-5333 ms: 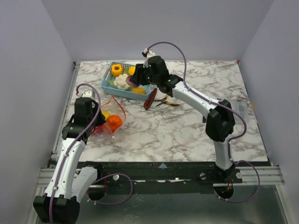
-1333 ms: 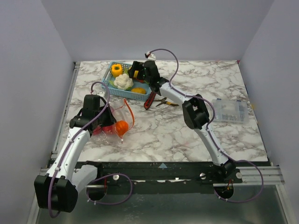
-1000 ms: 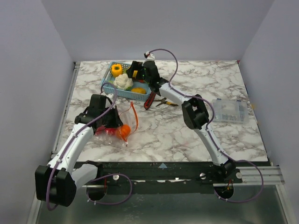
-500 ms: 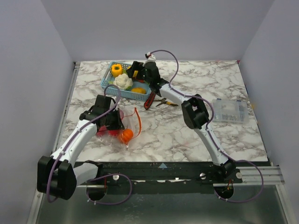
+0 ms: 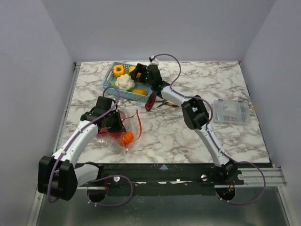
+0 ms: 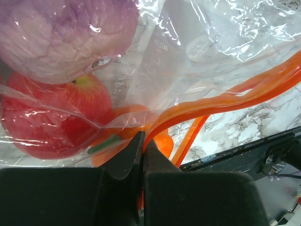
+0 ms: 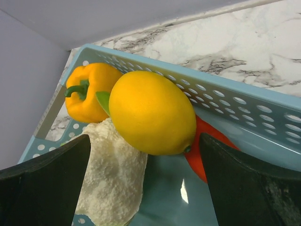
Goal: Place the food in the zip-top bag and seal the zipper
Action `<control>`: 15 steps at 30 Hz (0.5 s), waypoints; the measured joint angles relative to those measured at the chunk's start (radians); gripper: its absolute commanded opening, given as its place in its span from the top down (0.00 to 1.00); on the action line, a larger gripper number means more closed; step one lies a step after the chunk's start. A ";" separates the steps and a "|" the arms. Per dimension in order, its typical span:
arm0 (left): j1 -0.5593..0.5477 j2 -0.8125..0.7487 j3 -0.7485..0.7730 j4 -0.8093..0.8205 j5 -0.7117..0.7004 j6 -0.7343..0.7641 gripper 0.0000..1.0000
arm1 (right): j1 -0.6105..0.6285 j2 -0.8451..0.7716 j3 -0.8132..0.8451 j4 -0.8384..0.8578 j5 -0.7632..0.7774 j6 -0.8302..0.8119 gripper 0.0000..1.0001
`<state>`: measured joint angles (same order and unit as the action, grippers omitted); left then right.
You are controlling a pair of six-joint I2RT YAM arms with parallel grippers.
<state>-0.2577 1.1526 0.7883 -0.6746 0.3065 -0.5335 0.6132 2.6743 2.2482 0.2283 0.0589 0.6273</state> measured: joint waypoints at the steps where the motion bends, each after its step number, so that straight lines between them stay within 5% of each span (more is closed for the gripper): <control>1: 0.000 -0.005 -0.003 0.000 0.000 -0.003 1.00 | 0.000 -0.003 -0.013 0.006 0.009 0.011 0.00; 15: 0.000 -0.038 -0.014 -0.009 -0.011 -0.002 1.00 | -0.006 0.072 0.092 0.030 0.023 0.132 0.00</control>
<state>-0.2577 1.1149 0.7742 -0.6838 0.2955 -0.5358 0.6067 2.7468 2.3402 0.2584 0.0818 0.7597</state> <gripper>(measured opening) 0.009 0.997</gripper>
